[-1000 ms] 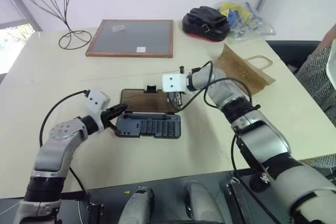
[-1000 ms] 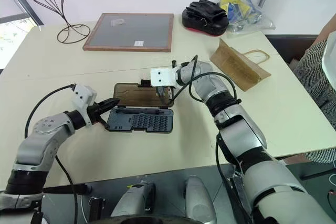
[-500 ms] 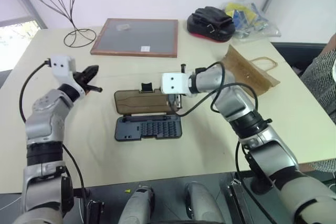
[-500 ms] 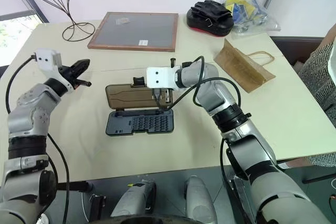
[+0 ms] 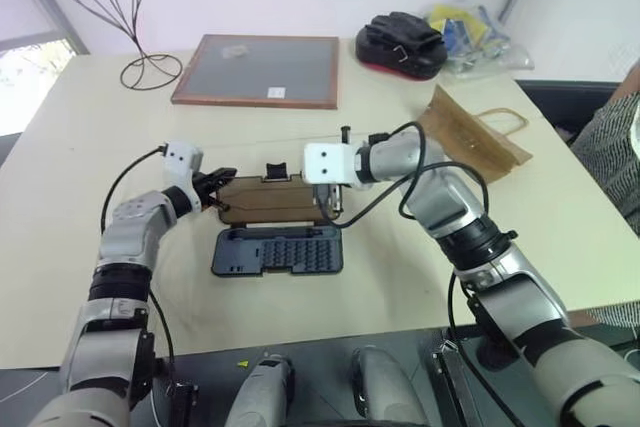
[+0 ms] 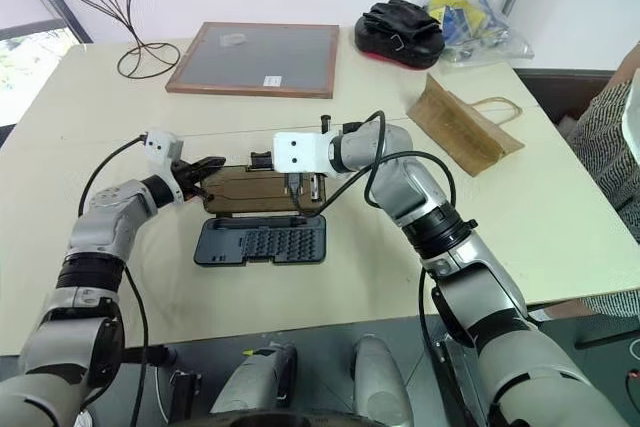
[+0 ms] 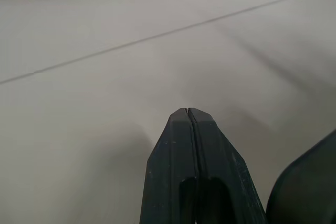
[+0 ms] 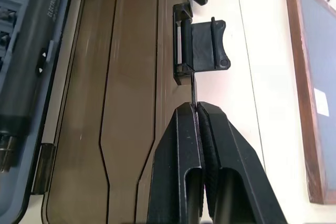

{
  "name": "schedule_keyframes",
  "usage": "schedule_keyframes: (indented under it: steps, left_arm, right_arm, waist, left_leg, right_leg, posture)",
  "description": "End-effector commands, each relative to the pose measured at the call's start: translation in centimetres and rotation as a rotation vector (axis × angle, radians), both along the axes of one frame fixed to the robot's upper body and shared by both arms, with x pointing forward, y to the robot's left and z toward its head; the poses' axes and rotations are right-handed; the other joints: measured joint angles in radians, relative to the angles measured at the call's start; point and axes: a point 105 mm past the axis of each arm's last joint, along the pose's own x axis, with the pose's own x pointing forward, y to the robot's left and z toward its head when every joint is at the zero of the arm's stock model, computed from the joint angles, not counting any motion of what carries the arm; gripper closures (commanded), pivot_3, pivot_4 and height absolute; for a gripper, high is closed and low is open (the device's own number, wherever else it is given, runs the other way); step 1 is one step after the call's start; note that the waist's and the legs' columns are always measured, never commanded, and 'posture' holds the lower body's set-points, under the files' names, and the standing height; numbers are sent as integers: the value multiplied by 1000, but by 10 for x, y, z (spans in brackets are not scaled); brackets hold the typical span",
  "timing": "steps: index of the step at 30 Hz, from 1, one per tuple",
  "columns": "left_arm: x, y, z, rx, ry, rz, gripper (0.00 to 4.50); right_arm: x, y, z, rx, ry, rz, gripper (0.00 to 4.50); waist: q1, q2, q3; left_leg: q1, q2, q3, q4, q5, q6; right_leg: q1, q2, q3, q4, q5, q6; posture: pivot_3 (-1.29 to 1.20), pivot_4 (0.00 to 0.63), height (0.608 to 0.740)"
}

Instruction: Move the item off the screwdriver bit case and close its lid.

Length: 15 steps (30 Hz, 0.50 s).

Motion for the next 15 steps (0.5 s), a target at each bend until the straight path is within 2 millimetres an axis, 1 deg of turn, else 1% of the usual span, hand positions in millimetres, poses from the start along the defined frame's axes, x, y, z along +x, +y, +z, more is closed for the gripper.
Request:
schedule_keyframes:
  steps: [1,6,13,15]
  left_arm:
    - [-9,-3,-2,-33,42,-72,4500]
    - [-17,-4,-2,-54,79,-109,4500]
    - [-17,-2,1,-59,72,-92,4500]
    - [-16,-2,2,-56,68,-88,4500]
  right_arm:
    - [-1,9,26,44,-86,34,4460]
    - [1,10,26,46,-95,35,4460]
    - [3,10,26,50,-92,29,4460]
    - [4,8,24,48,-82,23,3893]
  waist:
    - [0,0,0]
    - [1,0,0]
    - [2,-1,0]
    - [1,-1,0]
  left_leg:
    - [0,0,0,0,0,0]
    - [0,0,-1,0,0,0]
    - [0,0,-1,0,0,0]
    - [0,0,-1,0,0,0]
  right_leg:
    - [0,0,0,0,0,0]
    - [0,0,0,0,0,0]
    - [0,0,0,0,0,0]
    - [0,0,0,0,0,0]
  posture:
    - [0,150,734]
    - [0,150,734]
    - [0,150,734]
    - [0,150,734]
